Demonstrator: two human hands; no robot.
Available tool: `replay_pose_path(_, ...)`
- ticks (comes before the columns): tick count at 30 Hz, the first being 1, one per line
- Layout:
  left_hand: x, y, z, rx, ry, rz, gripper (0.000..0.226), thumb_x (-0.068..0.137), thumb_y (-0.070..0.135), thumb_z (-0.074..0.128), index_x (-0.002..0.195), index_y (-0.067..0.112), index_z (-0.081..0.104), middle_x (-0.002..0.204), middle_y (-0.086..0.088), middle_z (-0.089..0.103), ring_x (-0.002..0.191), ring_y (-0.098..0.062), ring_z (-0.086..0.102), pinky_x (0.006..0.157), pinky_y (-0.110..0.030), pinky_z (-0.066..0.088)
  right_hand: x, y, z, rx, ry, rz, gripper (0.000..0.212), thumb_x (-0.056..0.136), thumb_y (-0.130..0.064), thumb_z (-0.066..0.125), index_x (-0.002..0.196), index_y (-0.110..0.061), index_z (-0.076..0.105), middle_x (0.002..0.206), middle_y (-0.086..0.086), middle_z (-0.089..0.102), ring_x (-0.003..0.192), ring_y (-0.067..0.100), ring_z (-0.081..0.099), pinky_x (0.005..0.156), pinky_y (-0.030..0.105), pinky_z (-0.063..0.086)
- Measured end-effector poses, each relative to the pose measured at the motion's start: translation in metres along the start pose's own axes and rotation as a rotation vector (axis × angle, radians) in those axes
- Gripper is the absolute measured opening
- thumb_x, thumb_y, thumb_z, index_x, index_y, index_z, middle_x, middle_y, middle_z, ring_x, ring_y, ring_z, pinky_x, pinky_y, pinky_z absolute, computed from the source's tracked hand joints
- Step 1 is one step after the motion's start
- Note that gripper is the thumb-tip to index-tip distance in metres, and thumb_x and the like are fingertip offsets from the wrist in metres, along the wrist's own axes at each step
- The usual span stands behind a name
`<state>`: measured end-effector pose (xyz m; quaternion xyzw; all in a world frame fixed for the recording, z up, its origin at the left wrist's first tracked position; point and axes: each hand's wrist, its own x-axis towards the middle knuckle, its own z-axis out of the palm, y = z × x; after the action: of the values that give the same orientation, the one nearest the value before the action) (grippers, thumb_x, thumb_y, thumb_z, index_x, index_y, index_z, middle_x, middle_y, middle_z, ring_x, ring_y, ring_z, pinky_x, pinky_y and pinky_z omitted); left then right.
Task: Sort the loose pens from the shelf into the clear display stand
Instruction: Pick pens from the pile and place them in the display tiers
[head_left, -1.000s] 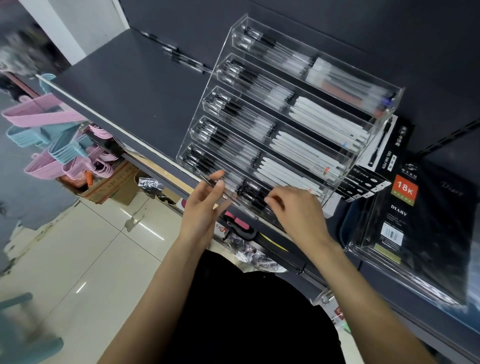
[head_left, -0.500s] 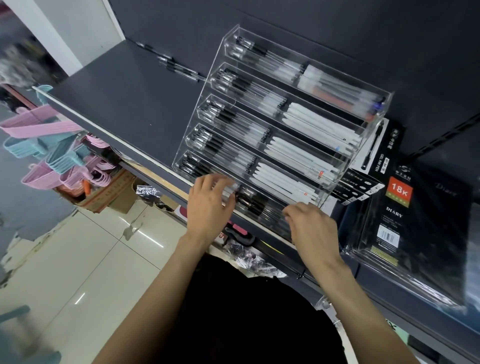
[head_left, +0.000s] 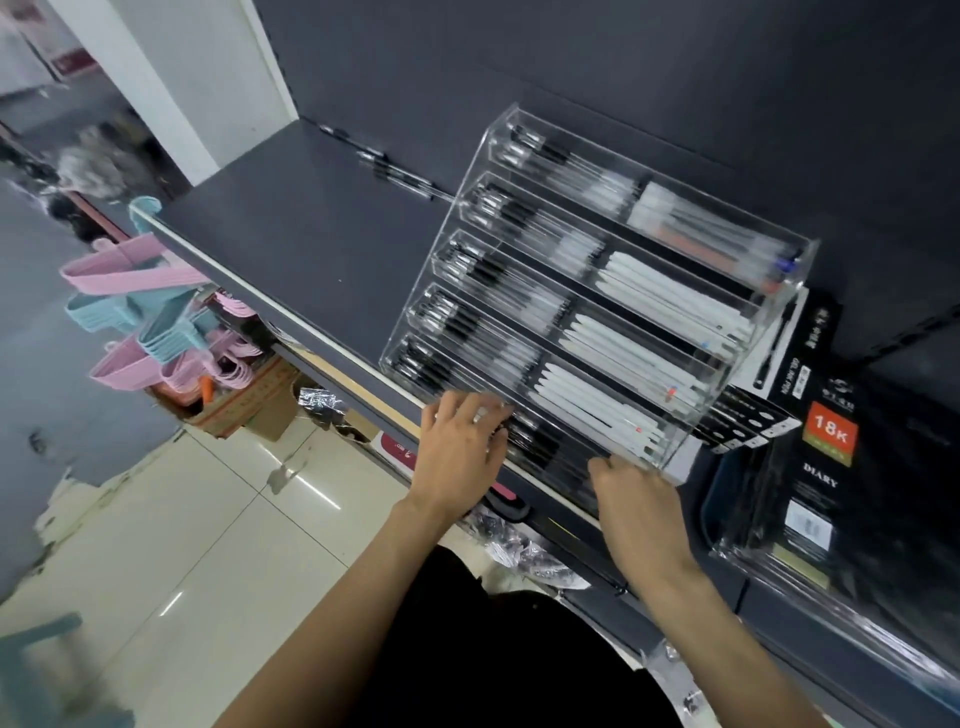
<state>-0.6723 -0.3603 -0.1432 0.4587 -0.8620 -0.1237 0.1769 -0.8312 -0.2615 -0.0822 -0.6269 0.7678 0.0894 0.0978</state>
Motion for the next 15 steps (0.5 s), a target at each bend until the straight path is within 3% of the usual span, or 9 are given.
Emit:
replay_pose_path(2, 0.004, -0.006, -0.009, -0.082, 0.063, 0.039, 0.027, 0.092, 0.025, 0.052, 0.115, 0.023, 0.066, 0.109, 0.005, 0.062, 0.103, -0.016, 0.050, 0.088, -0.033, 0.042, 0.000, -0.004, -0.004, 0.118, 0.082, -0.034, 0.017, 0.069, -0.011, 0.082, 0.081, -0.011, 0.071, 0.071, 0.001, 0.068, 0.054, 0.013, 0.064, 0.044, 0.022, 0.052)
replay_pose_path(4, 0.007, -0.018, -0.026, -0.162, 0.180, 0.076, 0.028, 0.093, 0.022, 0.047, 0.116, 0.021, 0.065, 0.104, 0.003, 0.064, 0.098, -0.014, 0.052, 0.087, -0.026, 0.039, 0.003, -0.013, -0.017, 0.276, 0.194, -0.146, 0.017, 0.076, -0.017, 0.076, 0.093, -0.014, 0.072, 0.085, -0.004, 0.070, 0.064, 0.010, 0.067, 0.052, 0.022, 0.054)
replay_pose_path(7, 0.010, -0.048, -0.063, -0.293, 0.479, 0.155, 0.022, 0.090, 0.010, 0.051, 0.106, 0.019, 0.062, 0.081, 0.001, 0.065, 0.076, -0.012, 0.054, 0.073, -0.025, 0.037, 0.020, -0.044, -0.052, 0.512, 0.241, -0.331, 0.021, 0.088, -0.022, 0.063, 0.109, -0.021, 0.066, 0.104, -0.015, 0.065, 0.083, -0.003, 0.062, 0.069, 0.011, 0.049)
replay_pose_path(9, 0.014, -0.076, -0.089, -0.321, 0.618, 0.192, 0.016, 0.090, 0.010, 0.051, 0.101, 0.019, 0.059, 0.076, 0.004, 0.063, 0.071, -0.001, 0.047, 0.071, -0.021, 0.034, 0.041, -0.072, -0.070, 0.670, 0.236, -0.381, 0.025, 0.092, -0.029, 0.053, 0.114, -0.024, 0.064, 0.108, -0.020, 0.060, 0.090, -0.006, 0.058, 0.076, 0.007, 0.047)
replay_pose_path(11, 0.023, -0.114, -0.112, -0.305, 0.675, 0.194, 0.014, 0.089, 0.010, 0.051, 0.098, 0.018, 0.059, 0.075, 0.005, 0.063, 0.071, 0.004, 0.042, 0.068, -0.020, 0.034, 0.073, -0.105, -0.083, 0.724, 0.250, -0.415, 0.027, 0.092, -0.029, 0.050, 0.114, -0.023, 0.064, 0.109, -0.020, 0.060, 0.093, -0.006, 0.056, 0.080, 0.006, 0.046)
replay_pose_path(13, 0.038, -0.149, -0.126, -0.282, 0.656, 0.153, 0.013, 0.089, 0.011, 0.052, 0.098, 0.016, 0.061, 0.077, 0.004, 0.064, 0.070, -0.004, 0.047, 0.066, -0.024, 0.037, 0.110, -0.130, -0.092, 0.690, 0.236, -0.432, 0.025, 0.092, -0.023, 0.056, 0.115, -0.023, 0.064, 0.113, -0.017, 0.060, 0.096, -0.004, 0.054, 0.085, 0.007, 0.043)
replay_pose_path(15, 0.064, -0.196, -0.138, -0.262, 0.563, 0.057, 0.016, 0.089, 0.015, 0.052, 0.100, 0.014, 0.064, 0.084, 0.003, 0.066, 0.077, -0.012, 0.053, 0.072, -0.027, 0.041, 0.166, -0.156, -0.096, 0.640, 0.218, -0.403, 0.027, 0.091, -0.020, 0.059, 0.117, -0.021, 0.062, 0.117, -0.010, 0.059, 0.103, 0.003, 0.053, 0.092, 0.019, 0.044)
